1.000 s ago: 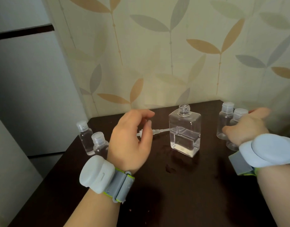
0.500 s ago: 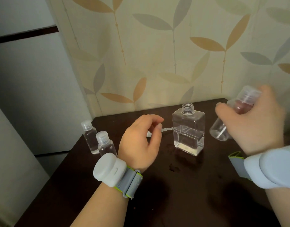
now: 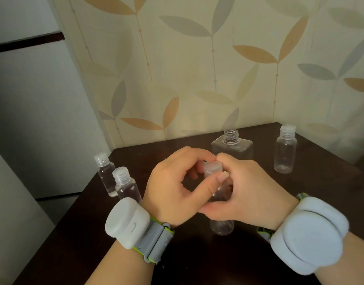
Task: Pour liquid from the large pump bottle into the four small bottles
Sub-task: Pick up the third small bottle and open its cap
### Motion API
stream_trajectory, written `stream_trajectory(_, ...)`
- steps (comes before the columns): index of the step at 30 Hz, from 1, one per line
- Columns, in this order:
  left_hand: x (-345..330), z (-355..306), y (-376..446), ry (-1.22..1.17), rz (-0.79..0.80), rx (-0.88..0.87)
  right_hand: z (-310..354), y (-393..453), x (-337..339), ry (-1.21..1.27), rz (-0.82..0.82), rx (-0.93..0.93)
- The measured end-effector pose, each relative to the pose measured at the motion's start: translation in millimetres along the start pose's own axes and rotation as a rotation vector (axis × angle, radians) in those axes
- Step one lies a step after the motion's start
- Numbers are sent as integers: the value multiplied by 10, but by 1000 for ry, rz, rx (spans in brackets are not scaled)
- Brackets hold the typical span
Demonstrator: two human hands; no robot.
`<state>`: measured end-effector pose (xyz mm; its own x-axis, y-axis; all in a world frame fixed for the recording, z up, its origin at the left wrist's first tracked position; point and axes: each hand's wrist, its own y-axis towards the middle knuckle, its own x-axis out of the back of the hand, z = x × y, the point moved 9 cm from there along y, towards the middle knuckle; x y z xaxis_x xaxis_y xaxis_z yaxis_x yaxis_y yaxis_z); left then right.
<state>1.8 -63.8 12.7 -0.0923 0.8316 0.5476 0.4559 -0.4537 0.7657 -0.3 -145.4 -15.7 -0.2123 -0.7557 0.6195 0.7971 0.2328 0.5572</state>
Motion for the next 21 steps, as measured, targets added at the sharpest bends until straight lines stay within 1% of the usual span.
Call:
stream_trajectory(2,-21,13,0,23,2,9,-25,8,-22,21,18,-7)
stream_trajectory(4,-6,53,-3,35,-34,43,-55,9,-50,68,37,-16)
stream_trajectory(7,18,136,-24,-11,-72,113,-77,-1,-102,123,54,-9)
stream_trajectory(9,-1,166,-42,-42,-46,146,-88,-1,-101,141,31,-4)
stream_trajectory(12,-51,159,-52,23,-6,123,-111,14,-111,73,10,8)
stream_trajectory(15,-79,192,-42,38,-18,143,-156,22,-125,51,1,2)
stream_trajectory(18,-91,157,-7,72,-8,151,-205,24,-146,52,29,-34)
stream_trajectory(21,-173,110,76,180,77,106,-303,43,-180,53,84,-116)
